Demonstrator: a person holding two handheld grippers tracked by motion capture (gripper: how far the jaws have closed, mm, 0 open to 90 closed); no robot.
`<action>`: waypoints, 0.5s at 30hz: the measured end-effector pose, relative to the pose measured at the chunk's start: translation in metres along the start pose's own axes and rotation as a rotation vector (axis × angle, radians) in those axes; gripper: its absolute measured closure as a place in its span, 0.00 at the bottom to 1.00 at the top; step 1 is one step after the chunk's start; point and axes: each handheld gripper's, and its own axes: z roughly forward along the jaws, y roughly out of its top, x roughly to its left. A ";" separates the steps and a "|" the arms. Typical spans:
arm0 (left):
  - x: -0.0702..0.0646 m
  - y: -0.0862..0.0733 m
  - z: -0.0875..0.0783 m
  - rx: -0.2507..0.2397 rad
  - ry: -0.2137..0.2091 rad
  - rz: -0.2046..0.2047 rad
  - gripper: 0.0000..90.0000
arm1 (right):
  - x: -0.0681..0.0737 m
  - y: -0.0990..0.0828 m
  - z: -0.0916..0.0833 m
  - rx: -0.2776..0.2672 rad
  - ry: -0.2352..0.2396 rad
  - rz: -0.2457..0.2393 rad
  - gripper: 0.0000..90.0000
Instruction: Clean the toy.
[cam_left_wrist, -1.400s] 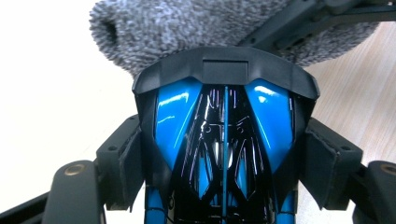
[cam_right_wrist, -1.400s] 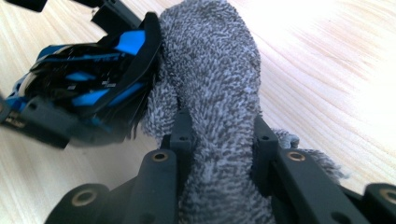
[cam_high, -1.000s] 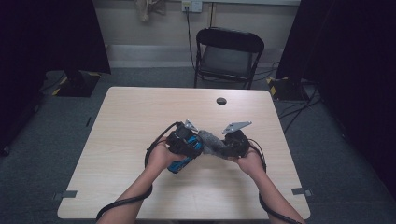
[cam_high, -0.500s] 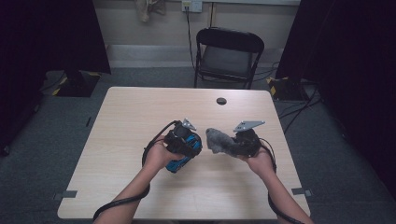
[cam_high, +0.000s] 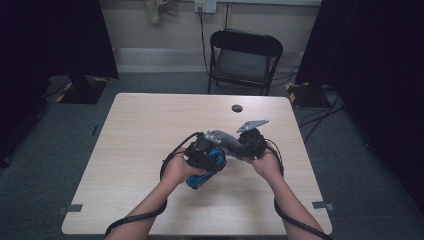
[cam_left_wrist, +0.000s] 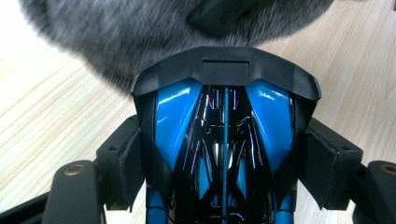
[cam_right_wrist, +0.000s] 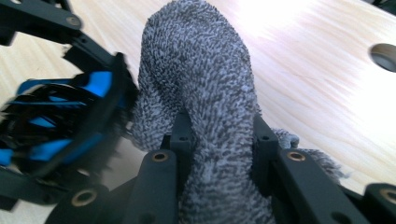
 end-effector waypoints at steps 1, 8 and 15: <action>0.001 -0.001 0.000 0.000 0.004 0.001 0.28 | 0.002 0.001 0.002 0.007 0.007 -0.006 0.78; 0.009 -0.006 -0.001 0.013 0.020 -0.019 0.28 | 0.007 0.000 0.005 0.004 0.053 -0.016 0.78; 0.015 -0.009 -0.002 0.020 0.037 -0.027 0.28 | 0.011 -0.002 0.002 0.004 0.074 -0.036 0.78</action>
